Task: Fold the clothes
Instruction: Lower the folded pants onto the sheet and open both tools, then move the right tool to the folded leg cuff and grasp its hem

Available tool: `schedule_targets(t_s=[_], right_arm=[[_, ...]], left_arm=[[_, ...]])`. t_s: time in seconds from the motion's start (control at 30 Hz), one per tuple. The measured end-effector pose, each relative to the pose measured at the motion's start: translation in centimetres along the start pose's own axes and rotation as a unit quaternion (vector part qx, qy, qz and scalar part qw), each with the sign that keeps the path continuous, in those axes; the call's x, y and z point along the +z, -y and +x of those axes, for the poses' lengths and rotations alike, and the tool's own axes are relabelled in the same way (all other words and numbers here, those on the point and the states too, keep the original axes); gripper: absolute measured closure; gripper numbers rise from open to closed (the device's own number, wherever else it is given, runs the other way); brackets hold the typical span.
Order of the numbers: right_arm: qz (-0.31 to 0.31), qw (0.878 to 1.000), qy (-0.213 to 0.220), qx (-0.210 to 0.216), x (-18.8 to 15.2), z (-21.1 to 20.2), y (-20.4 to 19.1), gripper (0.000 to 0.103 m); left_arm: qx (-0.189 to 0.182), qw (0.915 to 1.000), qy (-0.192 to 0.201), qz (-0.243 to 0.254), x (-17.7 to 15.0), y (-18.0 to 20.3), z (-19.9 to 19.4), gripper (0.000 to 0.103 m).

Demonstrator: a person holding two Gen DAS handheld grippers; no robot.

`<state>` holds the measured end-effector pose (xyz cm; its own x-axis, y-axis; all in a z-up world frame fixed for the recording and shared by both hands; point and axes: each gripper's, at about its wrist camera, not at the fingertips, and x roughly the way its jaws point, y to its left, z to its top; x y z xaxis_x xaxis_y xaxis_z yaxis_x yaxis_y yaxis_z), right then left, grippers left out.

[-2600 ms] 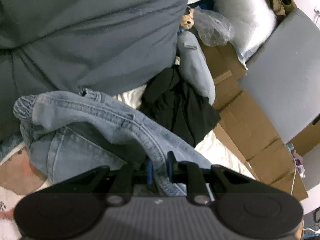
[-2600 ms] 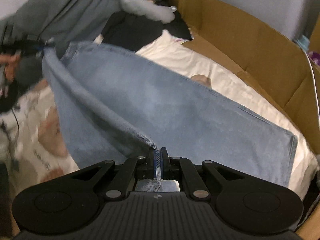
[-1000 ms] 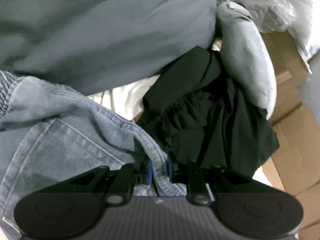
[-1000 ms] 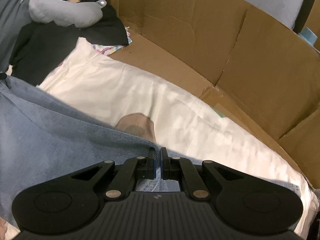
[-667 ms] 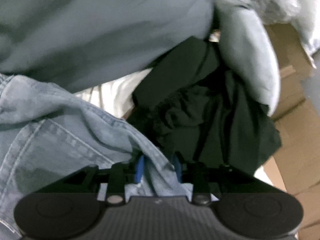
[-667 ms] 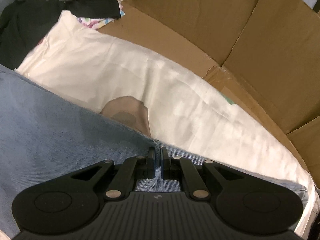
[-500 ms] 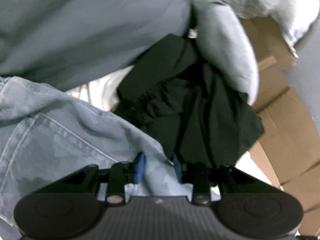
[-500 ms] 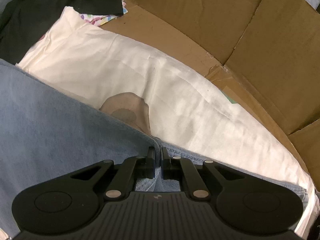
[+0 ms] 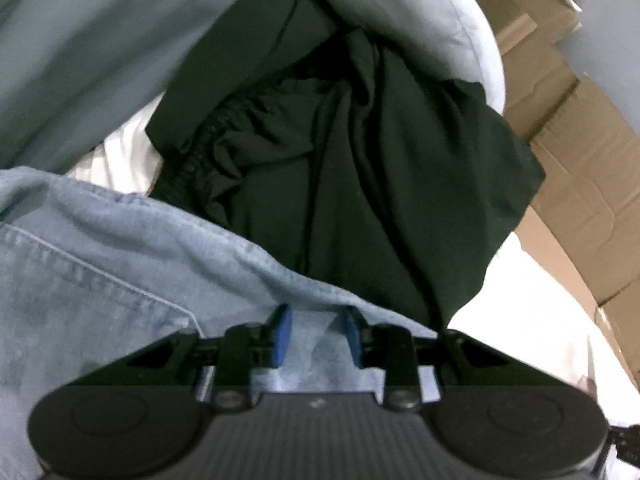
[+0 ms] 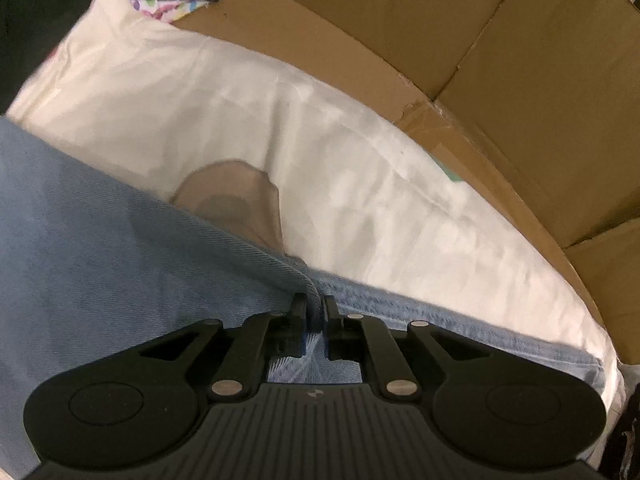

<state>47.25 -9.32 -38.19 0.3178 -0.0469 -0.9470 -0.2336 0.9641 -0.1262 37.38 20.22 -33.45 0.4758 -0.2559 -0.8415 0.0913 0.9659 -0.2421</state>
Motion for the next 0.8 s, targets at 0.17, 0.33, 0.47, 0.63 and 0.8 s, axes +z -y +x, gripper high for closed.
schedule_targets(t_s=[0.17, 0.33, 0.47, 0.63, 0.8], right_arm=[[-0.011, 0.999, 0.046, 0.013, -1.0, -3.5, 0.7, 0.052], [0.013, 0.996, 0.079, 0.037, -2.8, -6.5, 0.7, 0.052], [0.024, 0.995, 0.093, 0.034, -5.1, -8.5, -0.6, 0.052], [0.024, 0.993, 0.114, 0.032, -9.5, -11.0, -2.9, 0.052], [0.025, 0.995, 0.092, 0.032, -13.3, -11.6, -4.7, 0.052]], left_arm=[[-0.036, 0.9993, -0.007, 0.004, -1.5, -0.3, -1.7, 0.071], [-0.077, 0.9967, -0.014, 0.022, -3.2, -0.5, -3.7, 0.060], [-0.104, 0.9918, -0.006, 0.074, -5.4, -0.4, -6.5, 0.059], [-0.126, 0.9857, -0.005, 0.112, -7.7, -1.2, -9.4, 0.058], [-0.127, 0.9865, 0.023, 0.101, -10.4, -2.6, -13.4, 0.056]])
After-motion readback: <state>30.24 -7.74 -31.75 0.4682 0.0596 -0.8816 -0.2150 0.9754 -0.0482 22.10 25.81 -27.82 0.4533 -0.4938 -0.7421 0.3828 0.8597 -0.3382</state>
